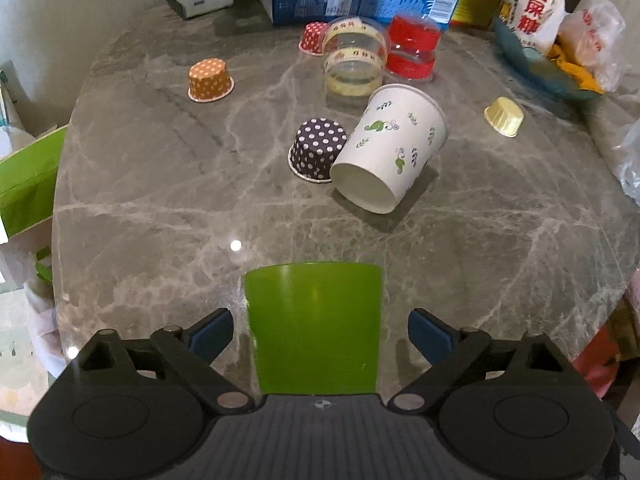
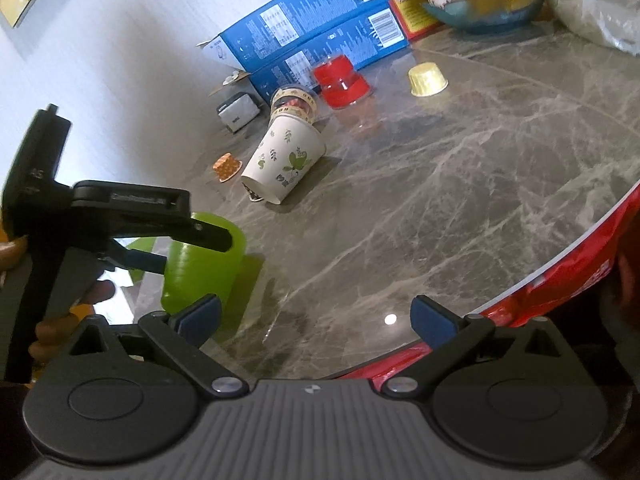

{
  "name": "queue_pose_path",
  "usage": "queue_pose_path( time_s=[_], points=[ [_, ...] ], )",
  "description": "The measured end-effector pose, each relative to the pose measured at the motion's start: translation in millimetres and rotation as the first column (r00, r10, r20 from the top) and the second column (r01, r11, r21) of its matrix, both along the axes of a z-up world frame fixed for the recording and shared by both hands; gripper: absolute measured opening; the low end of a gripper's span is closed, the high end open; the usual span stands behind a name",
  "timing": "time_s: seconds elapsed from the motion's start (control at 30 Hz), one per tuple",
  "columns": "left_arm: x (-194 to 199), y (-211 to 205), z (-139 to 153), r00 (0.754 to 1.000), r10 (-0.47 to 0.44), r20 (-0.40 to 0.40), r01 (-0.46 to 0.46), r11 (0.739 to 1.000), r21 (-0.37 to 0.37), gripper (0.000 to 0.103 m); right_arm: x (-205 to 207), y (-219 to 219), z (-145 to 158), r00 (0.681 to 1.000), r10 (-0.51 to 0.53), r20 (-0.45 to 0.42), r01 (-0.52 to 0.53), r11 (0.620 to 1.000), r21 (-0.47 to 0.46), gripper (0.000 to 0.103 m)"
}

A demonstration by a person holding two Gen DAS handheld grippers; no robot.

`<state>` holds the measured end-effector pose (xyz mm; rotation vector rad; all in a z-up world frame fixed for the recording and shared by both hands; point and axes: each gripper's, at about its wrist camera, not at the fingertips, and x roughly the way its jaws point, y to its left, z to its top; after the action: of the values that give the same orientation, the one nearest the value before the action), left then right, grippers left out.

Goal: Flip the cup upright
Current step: 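Rotate the held green cup with the left tool until its rim faces up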

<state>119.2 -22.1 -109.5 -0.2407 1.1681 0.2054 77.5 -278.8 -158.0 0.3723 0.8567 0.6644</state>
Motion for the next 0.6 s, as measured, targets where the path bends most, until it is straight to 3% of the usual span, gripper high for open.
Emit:
queue_pose_path(
  time_s=[0.2,0.33,0.5,0.6],
  points=[
    [1.9,4.7,-3.5,0.996,0.090,-0.008,-0.090,0.996,0.028,0.089,1.7,0.3,-0.8,1.000,0.018,0.003,-0.018,1.000,0.024,0.102],
    [3.8,7.7,-8.9,0.992,0.120,-0.028,-0.119,0.992,0.040,0.075,1.1,3.1,-1.2,0.999,0.041,0.006,-0.041,0.999,0.022,0.102],
    [3.6,9.0,-8.0,0.991,0.130,-0.024,-0.128,0.989,0.080,0.074,-1.0,7.7,-0.8,0.998,0.060,0.014,-0.060,0.998,0.021,0.102],
    [-0.4,9.2,-2.1,0.995,0.096,0.016,-0.097,0.993,0.061,0.074,-2.3,10.1,-0.2,0.997,0.070,0.019,-0.071,0.997,0.016,0.102]
  ],
)
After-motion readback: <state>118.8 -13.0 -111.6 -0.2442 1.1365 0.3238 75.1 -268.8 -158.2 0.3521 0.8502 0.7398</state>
